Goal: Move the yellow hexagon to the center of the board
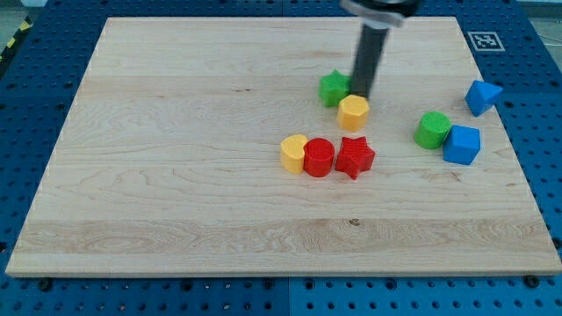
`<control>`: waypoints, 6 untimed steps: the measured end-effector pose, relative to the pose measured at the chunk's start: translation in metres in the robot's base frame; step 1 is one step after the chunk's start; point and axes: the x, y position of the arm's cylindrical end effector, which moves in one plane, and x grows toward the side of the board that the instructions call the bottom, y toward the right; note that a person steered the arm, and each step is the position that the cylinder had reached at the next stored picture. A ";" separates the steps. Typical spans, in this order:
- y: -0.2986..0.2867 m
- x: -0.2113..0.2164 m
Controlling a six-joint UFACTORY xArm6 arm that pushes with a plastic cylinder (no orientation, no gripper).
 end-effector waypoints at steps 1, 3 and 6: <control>0.009 0.000; 0.093 0.018; -0.035 0.044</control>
